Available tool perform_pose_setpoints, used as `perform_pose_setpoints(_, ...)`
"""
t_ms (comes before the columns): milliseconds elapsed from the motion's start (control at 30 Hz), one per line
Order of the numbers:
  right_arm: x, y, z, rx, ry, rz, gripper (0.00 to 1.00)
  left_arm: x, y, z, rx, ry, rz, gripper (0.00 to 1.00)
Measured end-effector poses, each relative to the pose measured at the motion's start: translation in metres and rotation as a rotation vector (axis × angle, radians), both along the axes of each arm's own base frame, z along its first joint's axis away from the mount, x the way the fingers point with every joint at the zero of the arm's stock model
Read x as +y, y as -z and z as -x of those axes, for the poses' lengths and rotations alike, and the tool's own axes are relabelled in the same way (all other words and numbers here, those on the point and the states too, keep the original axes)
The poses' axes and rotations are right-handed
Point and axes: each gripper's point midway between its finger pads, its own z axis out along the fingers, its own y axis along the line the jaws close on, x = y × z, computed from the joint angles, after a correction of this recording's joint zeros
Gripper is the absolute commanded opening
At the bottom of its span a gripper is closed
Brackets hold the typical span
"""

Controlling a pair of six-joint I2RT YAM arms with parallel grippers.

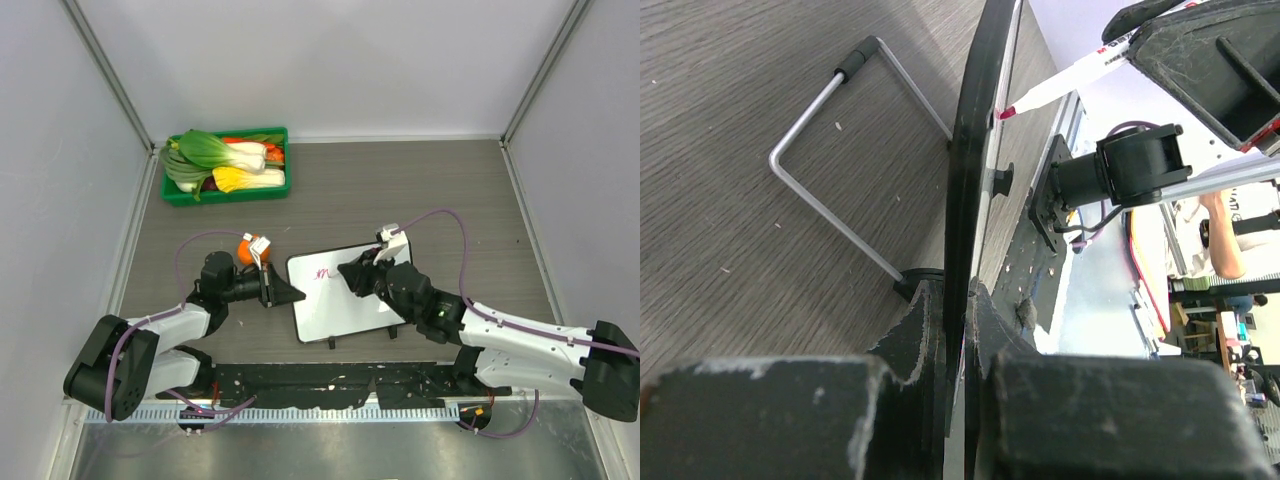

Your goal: Write a sentence on the whiteboard

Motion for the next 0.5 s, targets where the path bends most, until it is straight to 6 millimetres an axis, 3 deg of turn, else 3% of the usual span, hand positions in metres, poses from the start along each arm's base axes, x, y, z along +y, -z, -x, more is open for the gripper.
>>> perform_pose_setpoints(100,-0.002,-0.004,0.002,-0.012,-0.008,0.004,0.01,0.000,-0.001,0.000,-0.003,0.003,0.002,0.00)
perform_pose_setpoints(367,-0.005,-0.037,-0.002,-0.084,0.003,-0.034,0.01,0.000,-0.001,0.000,-0.004,0.003,0.002,0.00)
perform_pose_setpoints(500,-0.003,-0.035,-0.006,-0.086,0.013,-0.015,0.01,0.000,-0.001,0.000,-0.005,0.003,0.002,0.00)
